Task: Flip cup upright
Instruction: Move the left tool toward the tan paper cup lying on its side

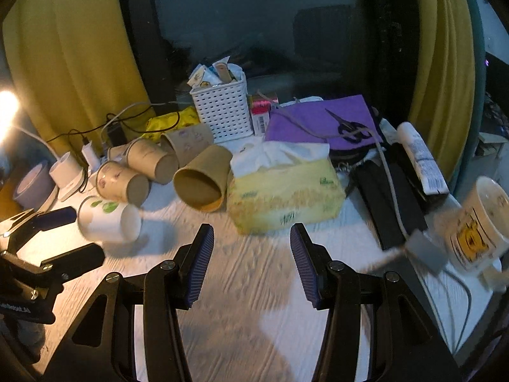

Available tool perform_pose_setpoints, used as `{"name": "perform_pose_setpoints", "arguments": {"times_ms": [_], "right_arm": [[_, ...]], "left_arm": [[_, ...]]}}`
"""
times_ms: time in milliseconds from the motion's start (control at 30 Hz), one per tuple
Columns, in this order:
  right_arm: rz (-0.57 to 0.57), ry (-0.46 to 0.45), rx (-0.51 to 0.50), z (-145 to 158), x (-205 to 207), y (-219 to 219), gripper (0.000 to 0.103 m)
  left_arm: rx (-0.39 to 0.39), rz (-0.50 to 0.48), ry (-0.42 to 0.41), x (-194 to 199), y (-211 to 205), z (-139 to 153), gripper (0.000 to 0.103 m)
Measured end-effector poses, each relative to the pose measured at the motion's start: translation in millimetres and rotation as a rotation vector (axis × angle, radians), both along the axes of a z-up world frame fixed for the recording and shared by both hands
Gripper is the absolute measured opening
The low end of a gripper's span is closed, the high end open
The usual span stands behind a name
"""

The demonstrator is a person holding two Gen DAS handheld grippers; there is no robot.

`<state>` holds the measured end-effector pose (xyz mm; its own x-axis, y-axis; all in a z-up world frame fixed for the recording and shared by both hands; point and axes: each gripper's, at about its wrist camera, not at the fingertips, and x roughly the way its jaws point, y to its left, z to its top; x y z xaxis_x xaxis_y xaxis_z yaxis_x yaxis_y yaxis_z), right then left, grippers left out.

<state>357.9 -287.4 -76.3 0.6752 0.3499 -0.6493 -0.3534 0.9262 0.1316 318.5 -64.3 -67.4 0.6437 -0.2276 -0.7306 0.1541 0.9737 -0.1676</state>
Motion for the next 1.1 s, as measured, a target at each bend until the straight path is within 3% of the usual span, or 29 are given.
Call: {"name": "perform_pose_setpoints", "arguments": {"times_ms": [333, 567, 667, 700, 867, 1100], "right_arm": [[-0.01, 0.013, 0.037, -2.4, 58.8, -9.4, 0.053], [-0.004, 0.022, 0.061, -4.4, 73.6, -12.7, 0.053], [-0.01, 0.028, 0.068, -5.5, 74.4, -15.9, 0.053], [-0.014, 0.029, 0.07, -5.7, 73.7, -17.4, 0.053], [-0.033, 0.041, 0.073, -6.1, 68.6, -24.2, 0.053], [-0.038, 0.034, 0.07, 2.8, 45.8, -23.4, 0.053]], "left_arm": [[-0.081, 0.064, 0.097, 91.3, -8.9, -20.8, 0.098], [-0.091, 0.07, 0.139, 126.7, -15.6, -34.7, 0.097], [-0.099, 0.064, 0.184, 135.0, -15.1, -45.2, 0.097], [-0.107, 0.059, 0.194, 136.3, -14.9, -47.4, 0.089], [-0.12, 0.011, 0.223, 136.7, -17.8, -53.6, 0.07], [-0.104, -0.067, 0.205, 105.4, -13.0, -35.9, 0.069]]}}
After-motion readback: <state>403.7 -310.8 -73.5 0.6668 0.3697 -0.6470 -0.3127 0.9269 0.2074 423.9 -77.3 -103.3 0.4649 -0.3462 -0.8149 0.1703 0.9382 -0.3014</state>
